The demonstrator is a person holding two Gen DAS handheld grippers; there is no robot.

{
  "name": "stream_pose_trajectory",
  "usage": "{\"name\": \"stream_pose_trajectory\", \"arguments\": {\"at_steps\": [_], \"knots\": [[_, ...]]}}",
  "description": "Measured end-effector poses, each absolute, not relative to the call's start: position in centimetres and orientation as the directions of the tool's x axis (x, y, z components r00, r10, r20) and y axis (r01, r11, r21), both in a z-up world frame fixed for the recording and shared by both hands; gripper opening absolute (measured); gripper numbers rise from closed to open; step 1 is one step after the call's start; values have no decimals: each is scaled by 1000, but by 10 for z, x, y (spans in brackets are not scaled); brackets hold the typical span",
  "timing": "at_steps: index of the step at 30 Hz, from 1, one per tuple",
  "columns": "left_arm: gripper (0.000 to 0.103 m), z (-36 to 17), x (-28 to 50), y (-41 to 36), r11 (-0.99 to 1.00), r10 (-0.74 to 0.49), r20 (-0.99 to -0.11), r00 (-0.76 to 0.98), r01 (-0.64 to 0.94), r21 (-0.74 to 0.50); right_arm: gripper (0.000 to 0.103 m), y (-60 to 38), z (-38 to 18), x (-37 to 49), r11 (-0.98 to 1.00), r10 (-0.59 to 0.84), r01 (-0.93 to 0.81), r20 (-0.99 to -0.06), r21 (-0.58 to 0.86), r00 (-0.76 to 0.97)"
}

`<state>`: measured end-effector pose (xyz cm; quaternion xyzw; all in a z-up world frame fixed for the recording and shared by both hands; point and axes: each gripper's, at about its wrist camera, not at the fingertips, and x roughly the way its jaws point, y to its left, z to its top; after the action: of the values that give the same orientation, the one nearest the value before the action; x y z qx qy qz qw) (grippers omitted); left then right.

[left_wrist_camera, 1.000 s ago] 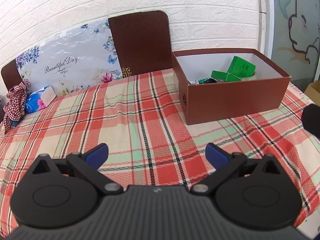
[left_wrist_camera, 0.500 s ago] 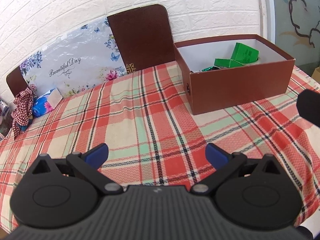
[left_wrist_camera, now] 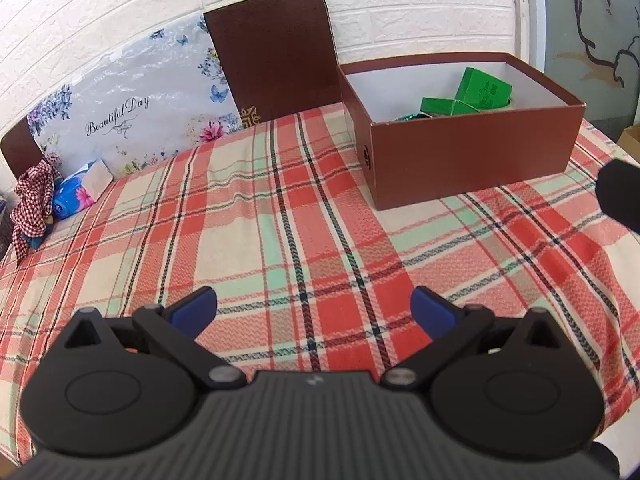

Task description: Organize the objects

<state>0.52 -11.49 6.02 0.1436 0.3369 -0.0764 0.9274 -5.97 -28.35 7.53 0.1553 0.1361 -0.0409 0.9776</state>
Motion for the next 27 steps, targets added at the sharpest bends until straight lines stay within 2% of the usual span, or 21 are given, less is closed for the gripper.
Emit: {"name": "stream_pose_trajectory", "arguments": {"at_steps": [27], "knots": [[103,49,12,-113,948,-61,-705,706,261,179,102,-282,73,-58,948,-38,126,-287,293,957]]}}
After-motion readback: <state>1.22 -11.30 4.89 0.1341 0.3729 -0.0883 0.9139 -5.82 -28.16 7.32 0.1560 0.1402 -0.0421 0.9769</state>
